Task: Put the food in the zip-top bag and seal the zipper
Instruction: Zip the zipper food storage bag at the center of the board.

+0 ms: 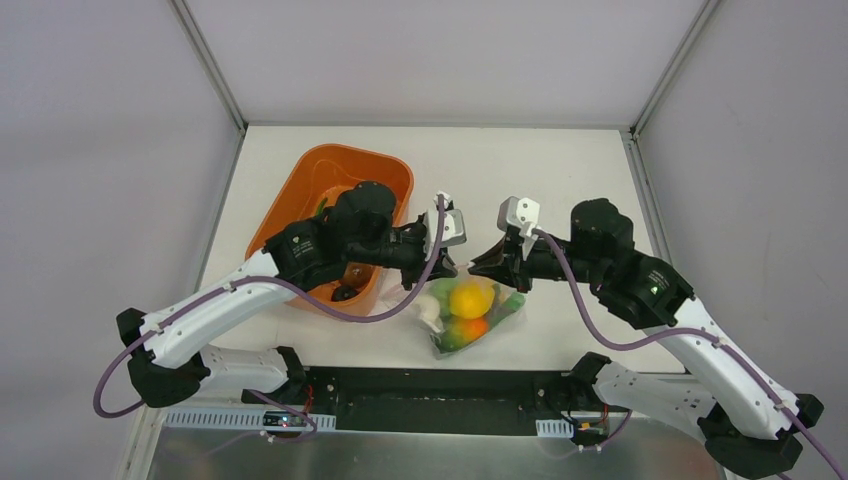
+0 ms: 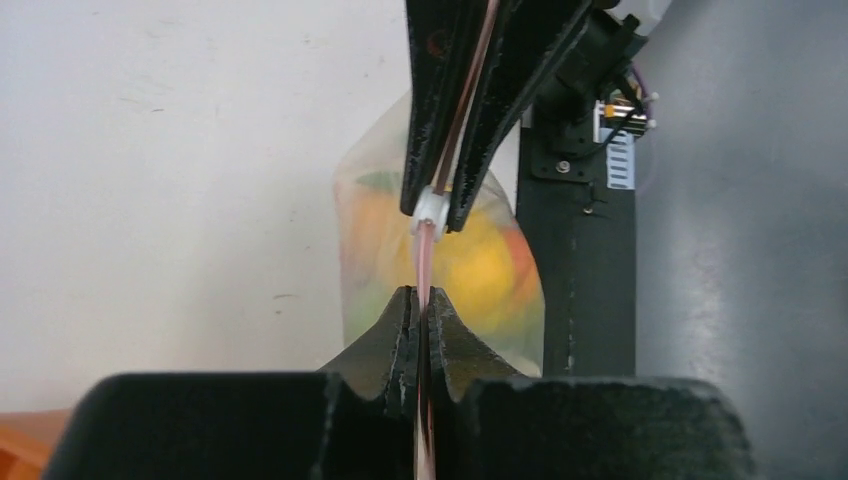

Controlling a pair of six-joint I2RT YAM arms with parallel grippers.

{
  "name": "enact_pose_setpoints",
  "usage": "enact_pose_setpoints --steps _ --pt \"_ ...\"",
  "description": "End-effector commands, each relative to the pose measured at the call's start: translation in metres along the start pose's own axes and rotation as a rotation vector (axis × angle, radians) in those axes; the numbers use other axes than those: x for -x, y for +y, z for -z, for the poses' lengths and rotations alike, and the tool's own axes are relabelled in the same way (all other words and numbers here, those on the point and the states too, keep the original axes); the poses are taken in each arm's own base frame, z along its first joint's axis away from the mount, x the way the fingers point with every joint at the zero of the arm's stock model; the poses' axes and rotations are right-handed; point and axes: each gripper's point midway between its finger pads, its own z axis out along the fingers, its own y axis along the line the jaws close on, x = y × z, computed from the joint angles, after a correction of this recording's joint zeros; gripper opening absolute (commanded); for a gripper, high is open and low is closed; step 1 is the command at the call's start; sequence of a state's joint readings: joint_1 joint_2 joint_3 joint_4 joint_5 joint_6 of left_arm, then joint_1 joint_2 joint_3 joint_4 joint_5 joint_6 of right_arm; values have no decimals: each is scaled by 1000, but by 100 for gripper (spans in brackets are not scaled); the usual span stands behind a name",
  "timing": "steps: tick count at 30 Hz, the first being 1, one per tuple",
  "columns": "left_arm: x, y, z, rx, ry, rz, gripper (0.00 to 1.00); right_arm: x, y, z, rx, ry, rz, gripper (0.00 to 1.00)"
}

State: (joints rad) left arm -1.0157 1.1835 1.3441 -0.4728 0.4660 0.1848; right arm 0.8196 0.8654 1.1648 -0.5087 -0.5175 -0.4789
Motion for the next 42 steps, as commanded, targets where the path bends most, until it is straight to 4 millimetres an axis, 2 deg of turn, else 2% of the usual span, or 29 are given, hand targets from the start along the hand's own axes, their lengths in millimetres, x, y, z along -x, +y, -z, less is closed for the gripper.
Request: enact_pose_setpoints --steps 1,8,16,21,25,29,32,37,42 --pt "11 11 12 108 -64 -18 0 17 -11 6 -77 -70 33 0" --pt "-1 23 33 226 -83 -42 0 -6 -23 21 -196 -13 8 0" --pt "-13 34 52 293 -75 -34 0 -12 -23 44 -280 -34 -3 0" --pt "-8 26 46 228 -89 -41 0 -10 -18 40 -245 -48 -3 0" --pt "-12 30 47 249 -71 -44 0 -19 -28 45 -314 -15 -15 0" --pt "-16 33 53 274 -80 -40 0 -10 -20 55 -306 -70 -3 0" --pt "-19 35 54 279 -71 -39 0 -7 -23 63 -343 -88 6 0" --pt "-21 37 53 282 -69 -30 0 -13 -24 61 -342 -65 -10 0" --pt "-23 38 55 290 -70 -26 0 -11 -23 65 -352 -77 -3 0"
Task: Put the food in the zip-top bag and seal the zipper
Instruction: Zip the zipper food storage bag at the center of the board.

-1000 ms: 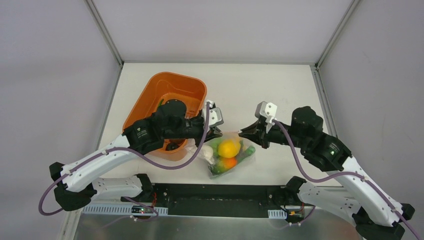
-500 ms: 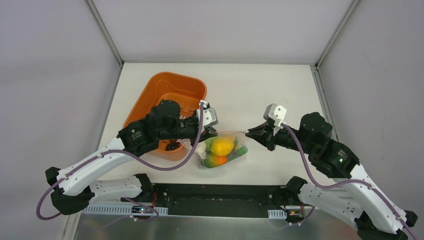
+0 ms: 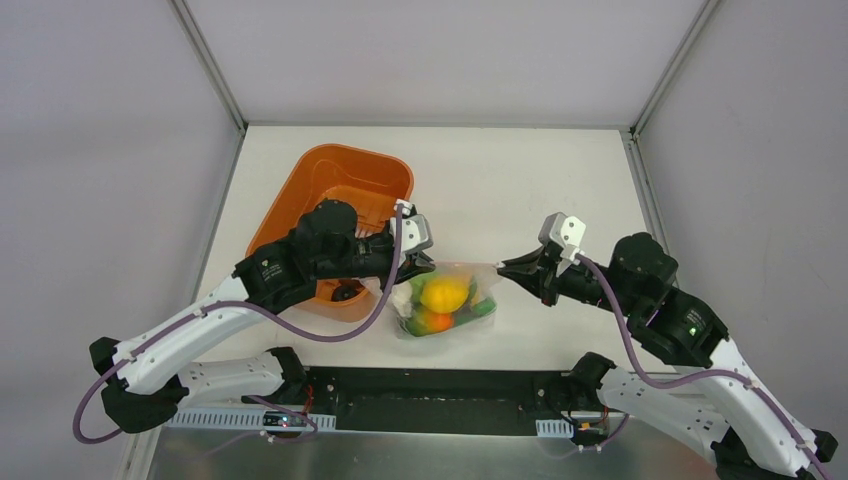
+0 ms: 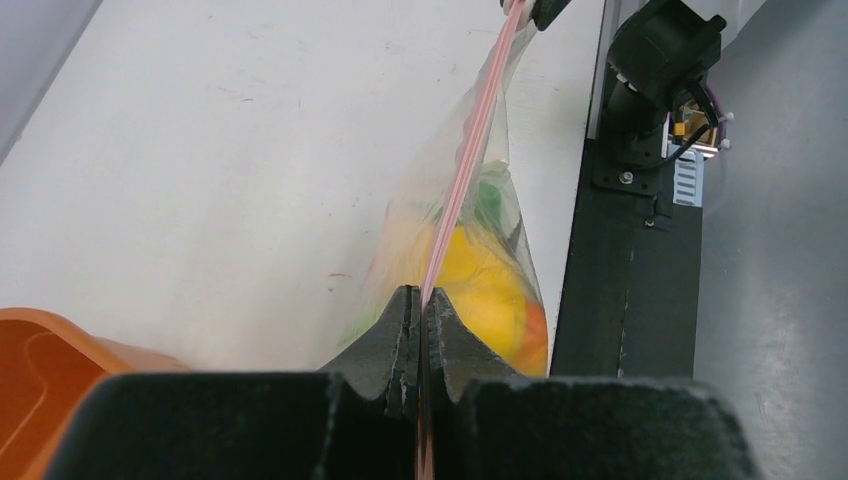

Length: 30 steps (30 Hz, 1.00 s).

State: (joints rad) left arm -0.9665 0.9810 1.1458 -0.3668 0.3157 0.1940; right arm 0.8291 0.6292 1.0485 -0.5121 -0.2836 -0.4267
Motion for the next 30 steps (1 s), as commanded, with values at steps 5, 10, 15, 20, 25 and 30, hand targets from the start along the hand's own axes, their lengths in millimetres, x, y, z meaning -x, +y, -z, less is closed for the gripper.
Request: enact_pose_setpoints --steps 5,10,15,20,25,30 --pt "-5 14 17 68 -5 10 0 7 -15 18 -110 -32 1 0" --pt "12 -7 7 -69 -65 13 0 11 -7 -4 -42 -64 -61 24" --pt "20 -18 5 -143 -105 2 0 -14 -19 -25 -111 -80 -140 54" --pt "24 -26 10 -185 -113 -16 0 -11 -16 -28 -94 -205 -142 67" --pt "25 -26 10 -185 -115 -24 0 -11 -10 -42 -4 -210 -158 55" --pt "21 -24 10 -169 -106 -21 0 -7 -13 -43 86 -249 -211 41"
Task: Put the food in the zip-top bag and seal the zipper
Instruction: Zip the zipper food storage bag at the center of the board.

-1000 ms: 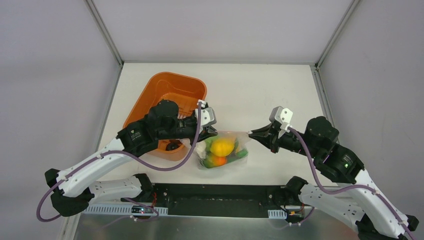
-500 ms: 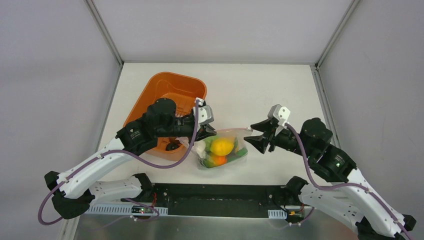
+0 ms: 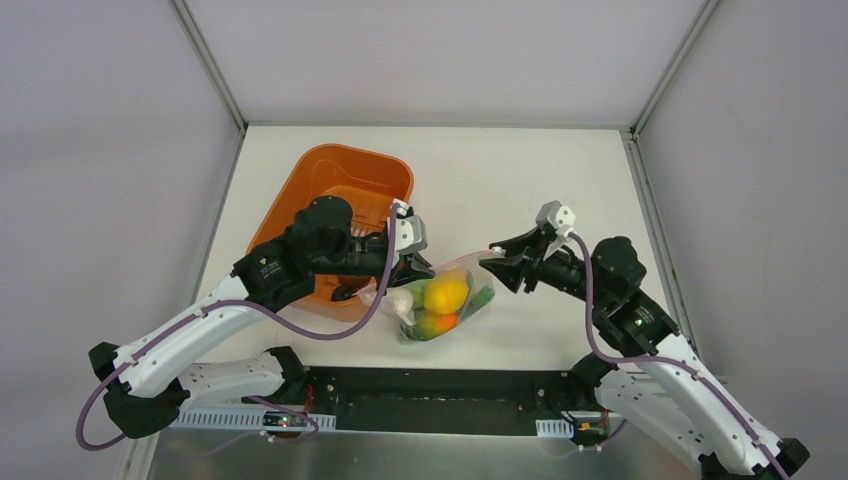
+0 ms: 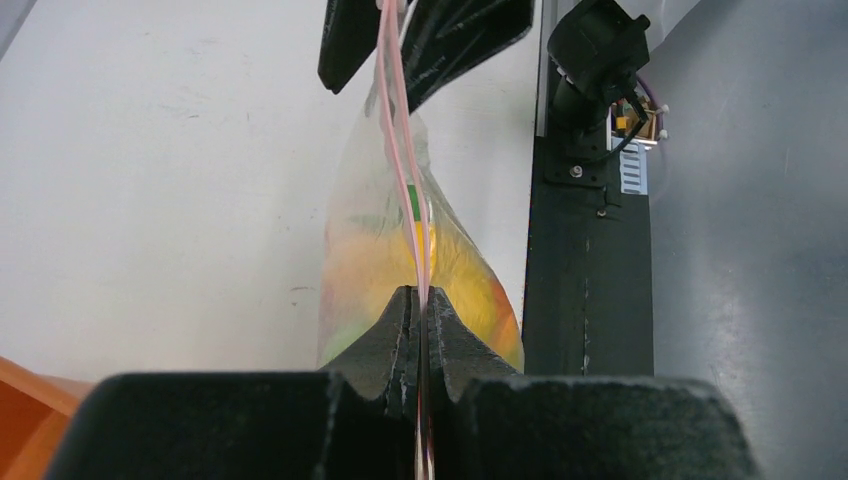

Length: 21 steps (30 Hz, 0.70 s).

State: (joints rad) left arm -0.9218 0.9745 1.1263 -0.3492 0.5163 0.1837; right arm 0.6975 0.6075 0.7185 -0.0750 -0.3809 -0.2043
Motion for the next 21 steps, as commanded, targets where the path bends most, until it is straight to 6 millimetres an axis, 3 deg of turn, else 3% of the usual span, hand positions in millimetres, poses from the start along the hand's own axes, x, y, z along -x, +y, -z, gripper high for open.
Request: enact_pose_setpoints --steps 1,7,10,13,15,17,21 --pt "19 -3 7 -8 -67 -50 0 29 12 1 143 -124 -34 40" --pt "16 0 10 17 -58 -60 0 37 18 11 235 -154 -38 11" --pt "14 0 10 16 -54 -62 0 36 19 13 257 -155 -44 12" --pt "13 1 8 13 -44 -58 0 38 23 14 283 -163 -49 29" --pt "13 1 7 13 -43 -58 0 39 26 14 302 -161 -48 32" --pt "13 1 7 15 -45 -59 0 39 30 14 333 -151 -45 31" --pt "13 3 8 25 -46 -58 0 36 31 12 358 -130 -51 16"
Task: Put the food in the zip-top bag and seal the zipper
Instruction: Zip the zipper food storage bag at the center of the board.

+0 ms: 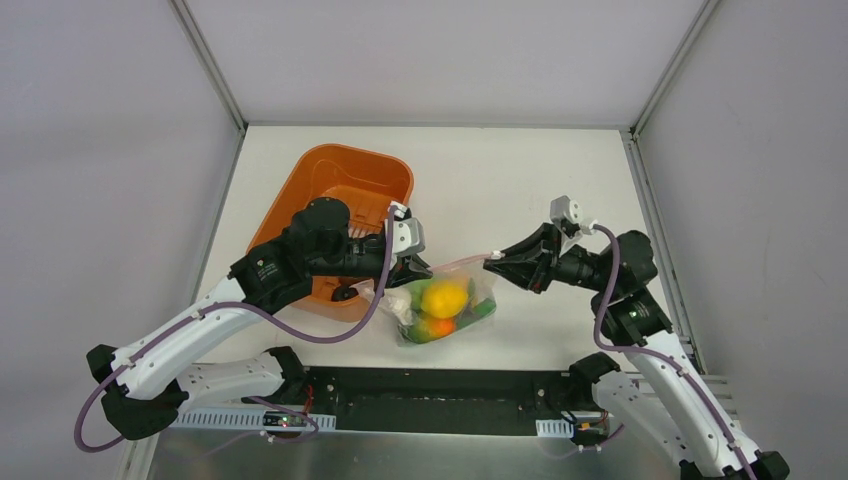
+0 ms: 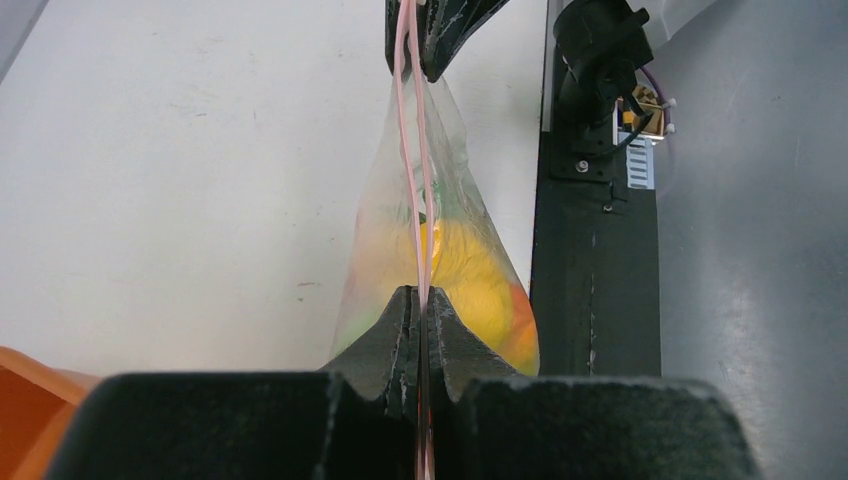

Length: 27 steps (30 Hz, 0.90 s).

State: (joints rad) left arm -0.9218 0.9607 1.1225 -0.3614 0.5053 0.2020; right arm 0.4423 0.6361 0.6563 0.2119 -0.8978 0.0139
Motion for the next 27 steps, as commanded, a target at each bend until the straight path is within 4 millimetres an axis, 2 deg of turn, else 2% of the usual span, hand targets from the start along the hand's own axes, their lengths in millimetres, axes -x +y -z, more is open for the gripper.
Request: enact_pose_setpoints --steps 1,2,3,5,6,9,10,11,15,17,21,27 --pt "15 3 4 19 -49 -40 0 10 11 -2 79 -11 42 12" --pt "14 4 4 21 -47 -41 0 10 10 -2 77 -9 42 4" --pt "15 5 5 26 -47 -40 0 10 10 -2 76 -9 42 0" --pt "16 7 5 42 -51 -38 0 11 11 -1 77 -13 48 0" --pt "18 10 6 59 -58 -31 7 12 13 -1 85 -13 48 0" --pt "33 12 4 68 -103 -17 50 13 18 0 115 -3 44 0" --pt "41 12 2 63 -121 -5 59 12 20 0 127 3 40 0" --pt "48 14 -1 56 -130 5 62 12 21 -1 137 10 35 0" --pt "86 7 -15 -30 -186 22 66 11 22 -2 152 23 23 0" --pt "96 3 -27 -76 -177 17 67 11 22 -2 152 24 25 0" --pt "95 -7 -50 -154 -117 13 61 10 24 0 156 30 30 0" --pt "87 -21 -69 -236 -54 14 51 11 28 4 152 36 50 0"
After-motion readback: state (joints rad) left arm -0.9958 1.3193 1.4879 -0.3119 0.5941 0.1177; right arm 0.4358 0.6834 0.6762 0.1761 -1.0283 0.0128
